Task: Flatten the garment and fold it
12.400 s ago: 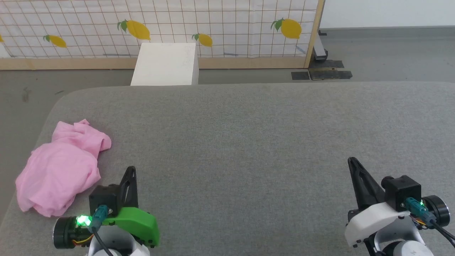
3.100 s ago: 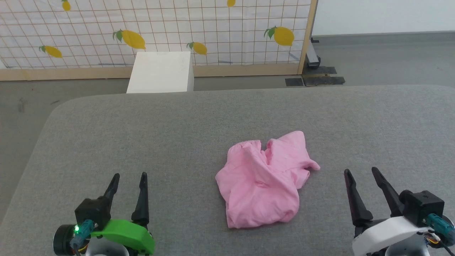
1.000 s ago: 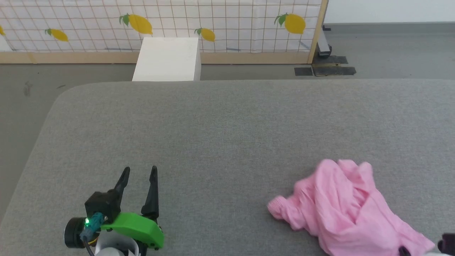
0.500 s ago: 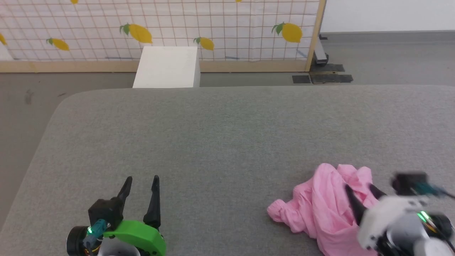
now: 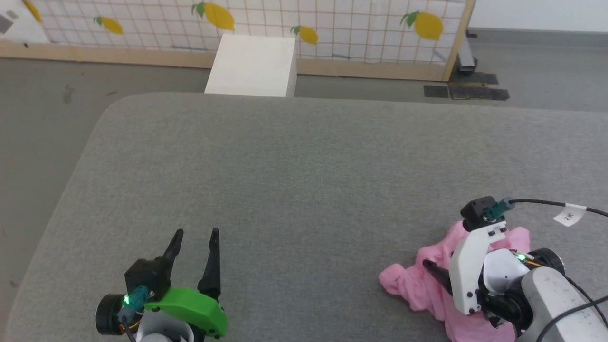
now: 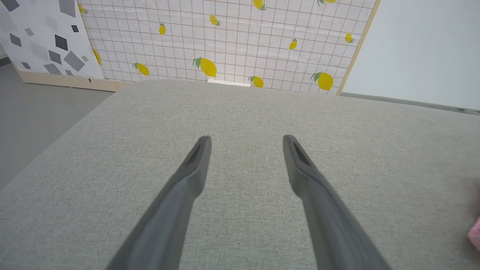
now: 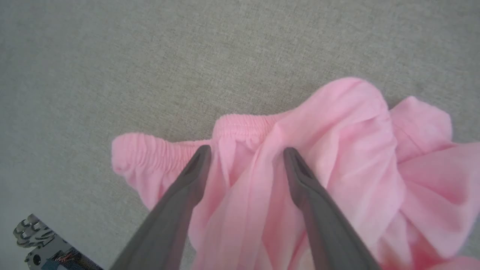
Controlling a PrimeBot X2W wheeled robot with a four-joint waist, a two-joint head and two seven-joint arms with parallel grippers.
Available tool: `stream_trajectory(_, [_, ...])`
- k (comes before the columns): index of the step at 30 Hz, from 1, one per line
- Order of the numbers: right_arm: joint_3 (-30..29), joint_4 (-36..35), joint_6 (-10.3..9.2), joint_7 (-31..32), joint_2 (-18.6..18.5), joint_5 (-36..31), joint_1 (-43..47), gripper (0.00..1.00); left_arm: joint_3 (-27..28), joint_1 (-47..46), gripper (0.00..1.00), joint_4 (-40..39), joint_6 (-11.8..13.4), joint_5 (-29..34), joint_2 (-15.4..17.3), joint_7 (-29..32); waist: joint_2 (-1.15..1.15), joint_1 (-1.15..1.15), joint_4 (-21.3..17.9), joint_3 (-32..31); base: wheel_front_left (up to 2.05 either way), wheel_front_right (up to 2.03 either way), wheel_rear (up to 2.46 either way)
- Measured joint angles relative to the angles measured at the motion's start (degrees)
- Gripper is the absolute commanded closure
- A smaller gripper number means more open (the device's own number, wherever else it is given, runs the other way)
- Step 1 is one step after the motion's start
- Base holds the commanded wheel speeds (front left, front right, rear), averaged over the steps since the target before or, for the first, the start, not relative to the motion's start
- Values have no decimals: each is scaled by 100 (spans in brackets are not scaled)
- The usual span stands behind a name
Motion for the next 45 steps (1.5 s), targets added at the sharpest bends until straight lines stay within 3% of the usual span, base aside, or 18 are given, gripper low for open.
stream_trajectory(1, [56, 93, 0, -3, -27, 52, -40, 100, 3, -18, 0, 22, -12, 0, -2, -18, 0, 0, 26, 21, 0, 0, 0])
stream_trajectory(7, [113, 394, 0, -304, -60, 167, -241, 100, 2, -80, 0, 97, -26, -2, -13, -26, 0, 0, 87, 62, 0, 0, 0])
stream_trajectory(14, [54, 314, 0, -1284, 69, 7, -605, 100, 13, -81, 0, 121, -25, -2, 20, -67, 0, 0, 4, -4, 0, 0, 0])
stream_trajectory(18, [307, 54, -1, -1855, 320, -132, -880, 100, 2, -91, 0, 120, -23, -2, 23, -67, 0, 0, -51, -39, 0, 0, 0])
stream_trajectory(21, [924, -149, 0, -2007, 505, -142, -929, 100, -12, -97, 0, 118, -23, -2, 29, -66, 0, 0, -72, -57, 0, 0, 0])
stream_trajectory(26, [2537, -449, 0, -1992, 688, 237, -804, 100, -30, -107, 0, 101, -23, -24, 43, -65, 0, 0, -70, -34, 0, 0, 0])
stream_trajectory(32, [3751, -171, 0, -1804, 604, 776, -410, 100, -57, -122, 0, 104, -22, -35, 43, -65, 0, 0, -52, 20, 0, 0, 0])
stream_trajectory(33, [3855, -76, 0, -1778, 563, 820, -375, 58, -60, -136, 0, 103, -22, -35, 42, -65, 0, 0, -48, 27, 0, 0, 0])
stream_trajectory(34, [3913, -7, 0, -1824, 517, 827, -349, 1, -59, -142, 0, 105, -22, -35, 43, -65, 0, 0, -46, 29, 0, 0, 0])
stream_trajectory(39, [3776, -19, 0, -2484, 480, 909, -238, 0, -54, -143, 0, 112, 24, -44, 48, -65, 0, 0, -87, 19, 0, 0, 0])
stream_trajectory(45, [3067, -577, 0, -3371, 475, 736, 35, 0, -33, -127, 0, 107, 75, -79, 112, -65, 0, 0, -210, -56, 0, 0, 0])
